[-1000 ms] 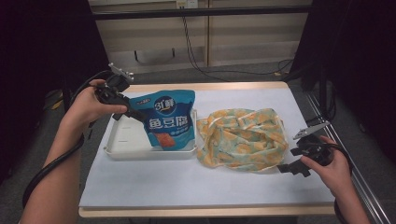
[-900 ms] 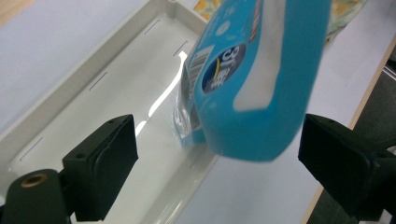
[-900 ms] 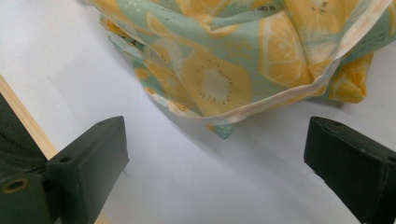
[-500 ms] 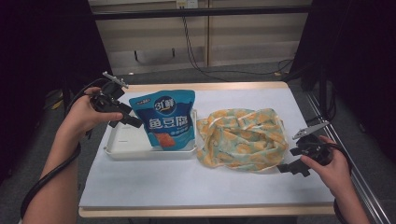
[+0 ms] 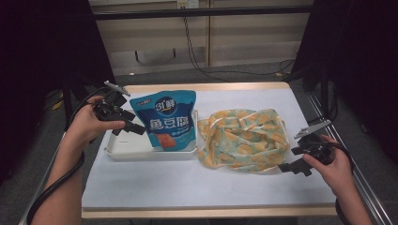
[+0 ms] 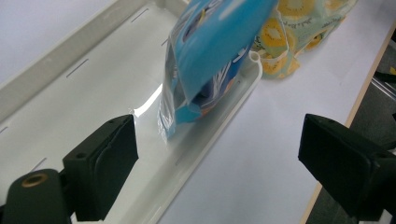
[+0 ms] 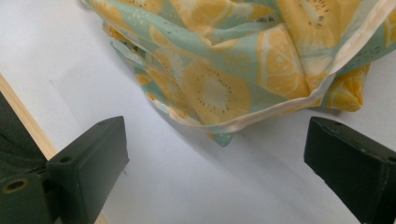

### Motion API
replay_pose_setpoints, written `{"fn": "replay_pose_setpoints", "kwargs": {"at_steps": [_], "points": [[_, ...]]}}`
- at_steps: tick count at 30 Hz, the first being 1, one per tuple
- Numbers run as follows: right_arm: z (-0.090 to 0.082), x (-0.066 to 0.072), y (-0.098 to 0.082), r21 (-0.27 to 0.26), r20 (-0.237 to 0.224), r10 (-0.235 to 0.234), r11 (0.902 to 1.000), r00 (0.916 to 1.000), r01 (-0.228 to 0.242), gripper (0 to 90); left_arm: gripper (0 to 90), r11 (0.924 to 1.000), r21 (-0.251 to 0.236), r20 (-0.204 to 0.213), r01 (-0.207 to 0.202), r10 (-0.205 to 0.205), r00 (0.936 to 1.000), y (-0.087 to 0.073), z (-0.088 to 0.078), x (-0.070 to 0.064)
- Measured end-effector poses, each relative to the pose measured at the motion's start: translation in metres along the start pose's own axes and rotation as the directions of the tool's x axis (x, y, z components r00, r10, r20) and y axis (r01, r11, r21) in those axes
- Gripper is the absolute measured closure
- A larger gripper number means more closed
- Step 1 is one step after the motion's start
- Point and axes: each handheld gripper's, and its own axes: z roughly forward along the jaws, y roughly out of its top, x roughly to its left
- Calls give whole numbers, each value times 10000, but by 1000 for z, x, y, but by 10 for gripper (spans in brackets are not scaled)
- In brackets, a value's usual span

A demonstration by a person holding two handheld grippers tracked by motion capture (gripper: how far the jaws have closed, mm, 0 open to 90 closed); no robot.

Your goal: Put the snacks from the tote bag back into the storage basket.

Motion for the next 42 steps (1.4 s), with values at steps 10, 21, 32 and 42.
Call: {"fn": "replay_pose_setpoints", "kwargs": {"at_steps": [10,21,32,42], "points": [[0,-1,1,-9,5,-25,10000,10000,25,57,114,10000,-76,-60,1,-1,10000,-11,8,-4],[-1,-1,1,-87,-11,33,10000,10000,-33,57,109,9993,-334,-19,192,-193,9998,-28,20,-6],[-1,-3,1,-99,3,-28,9999,10000,28,57,105,9973,-652,-155,349,-360,9992,-38,31,-11],[-4,-5,0,-235,-21,126,9996,9999,-127,58,96,9965,-809,-11,227,-228,9997,-46,42,-14]]}}
